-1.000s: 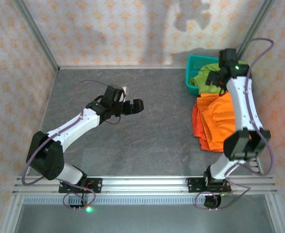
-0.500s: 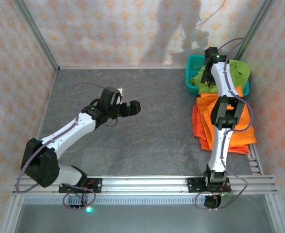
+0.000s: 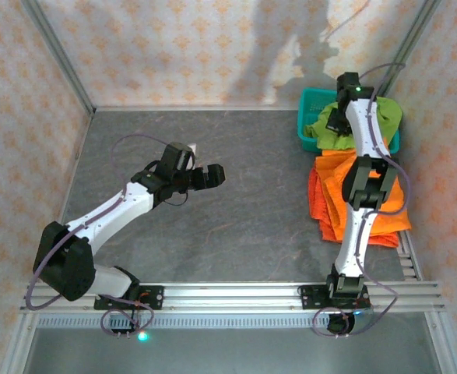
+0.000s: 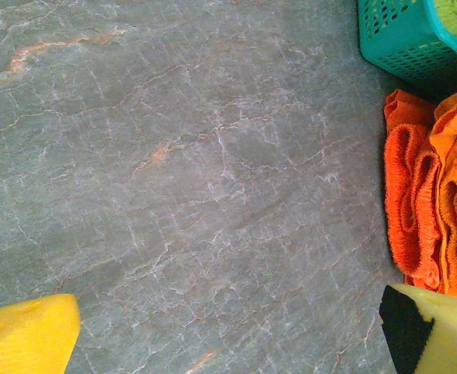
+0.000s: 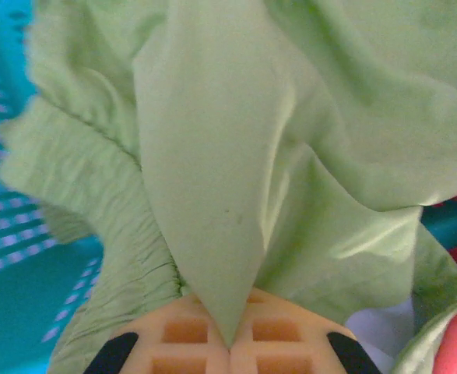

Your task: Fold and stack the shorts

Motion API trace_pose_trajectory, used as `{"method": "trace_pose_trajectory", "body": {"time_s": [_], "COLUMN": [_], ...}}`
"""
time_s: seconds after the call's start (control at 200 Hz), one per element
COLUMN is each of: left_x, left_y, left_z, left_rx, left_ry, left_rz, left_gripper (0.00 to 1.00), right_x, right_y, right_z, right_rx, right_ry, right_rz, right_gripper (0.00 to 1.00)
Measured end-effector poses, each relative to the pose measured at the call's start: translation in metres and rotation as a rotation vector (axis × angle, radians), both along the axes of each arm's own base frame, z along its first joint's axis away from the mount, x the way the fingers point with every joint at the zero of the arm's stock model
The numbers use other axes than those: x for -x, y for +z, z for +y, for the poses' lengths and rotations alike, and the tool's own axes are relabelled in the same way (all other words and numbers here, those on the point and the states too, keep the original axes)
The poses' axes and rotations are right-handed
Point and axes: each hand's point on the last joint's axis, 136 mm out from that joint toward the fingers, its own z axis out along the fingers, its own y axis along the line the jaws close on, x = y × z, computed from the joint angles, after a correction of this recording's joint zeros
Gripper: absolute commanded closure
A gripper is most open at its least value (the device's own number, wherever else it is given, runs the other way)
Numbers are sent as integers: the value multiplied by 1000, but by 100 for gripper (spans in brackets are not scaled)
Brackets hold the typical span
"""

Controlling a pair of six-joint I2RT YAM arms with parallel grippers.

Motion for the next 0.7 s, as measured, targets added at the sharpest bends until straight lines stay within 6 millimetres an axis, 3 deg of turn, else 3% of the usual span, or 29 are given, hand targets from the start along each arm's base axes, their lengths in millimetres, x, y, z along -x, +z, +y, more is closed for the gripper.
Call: {"method": "trace_pose_trajectory", "body": {"time_s": [0.1,0.365,0.565,0.701], "left_x": [0,0,-2,-3], "left_y": [0,0,2,2], "left_z": [0,0,-1,0], "left_rx": [1,6,14,11], "left_ry": [1,8,11,18], "left_rz": [0,5,-2,-8], "left_gripper": [0,0,0,0], "right_x": [3,27,44,64], "right_y": [36,160,250,300], "right_z": [14,65,145,203], "right_rx": [-79,-301,-466,-564], "right_ry": [9,84,317,500], "right_rz": [-117,-532,-807,-914], "right_gripper": [100,100,100,100]}}
